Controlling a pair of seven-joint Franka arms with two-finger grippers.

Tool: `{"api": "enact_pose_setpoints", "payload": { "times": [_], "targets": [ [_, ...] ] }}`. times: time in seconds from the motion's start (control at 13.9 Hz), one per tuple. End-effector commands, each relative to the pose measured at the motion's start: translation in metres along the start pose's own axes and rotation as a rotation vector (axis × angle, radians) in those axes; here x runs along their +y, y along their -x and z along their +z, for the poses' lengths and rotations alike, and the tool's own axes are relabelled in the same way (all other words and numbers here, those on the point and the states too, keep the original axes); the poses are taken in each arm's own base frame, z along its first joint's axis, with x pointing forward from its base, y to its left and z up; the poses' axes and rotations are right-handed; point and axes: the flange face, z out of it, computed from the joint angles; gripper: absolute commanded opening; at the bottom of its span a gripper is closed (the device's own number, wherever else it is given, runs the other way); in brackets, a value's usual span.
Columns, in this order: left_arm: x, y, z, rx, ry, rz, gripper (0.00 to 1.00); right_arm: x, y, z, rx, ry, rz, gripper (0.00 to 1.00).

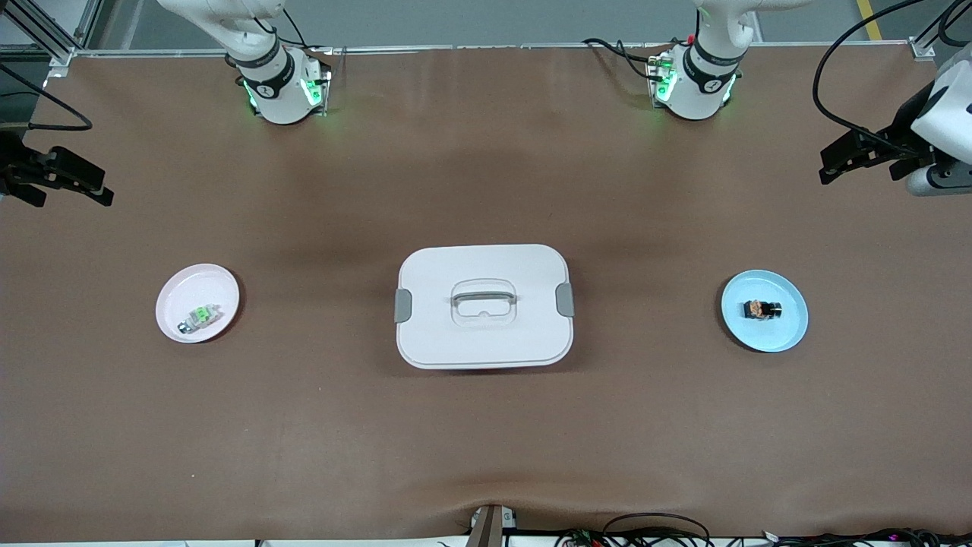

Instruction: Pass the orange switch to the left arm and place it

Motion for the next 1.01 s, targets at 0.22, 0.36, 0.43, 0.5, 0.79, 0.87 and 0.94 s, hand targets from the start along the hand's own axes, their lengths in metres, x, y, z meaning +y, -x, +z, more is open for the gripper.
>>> {"api": "enact_pose_setpoints", "payload": {
  "times": [0.22, 0.36, 0.43, 0.5, 0.79, 0.87, 0.94],
  "targets": [
    [0.002, 0.018, -0.016, 0.013, -0.002, 0.017, 1.0, 0.002, -0.001, -0.002, 0.0, 0.002, -0.009, 1.0],
    [0.005, 0.016, -0.014, 0.011, -0.005, 0.024, 1.0, 0.002, -0.001, -0.002, 0.0, 0.004, -0.009, 1.0],
    [0.006, 0.014, -0.014, 0.012, -0.006, 0.026, 1.0, 0.002, -0.001, -0.002, 0.0, 0.005, -0.009, 1.0],
    [0.005, 0.013, -0.014, 0.014, -0.006, 0.024, 1.0, 0.002, -0.001, -0.002, 0.0, 0.005, -0.009, 1.0],
    [0.004, 0.008, -0.015, 0.015, -0.005, 0.01, 1.0, 0.002, -0.001, -0.002, 0.0, 0.008, -0.009, 1.0],
    [0.005, 0.009, -0.015, 0.015, -0.013, 0.011, 1.0, 0.002, -0.001, -0.002, 0.0, 0.008, -0.009, 1.0],
    [0.004, 0.009, -0.015, 0.016, -0.028, 0.011, 1.0, 0.002, -0.001, -0.002, 0.0, 0.008, -0.01, 1.0]
  ]
}}
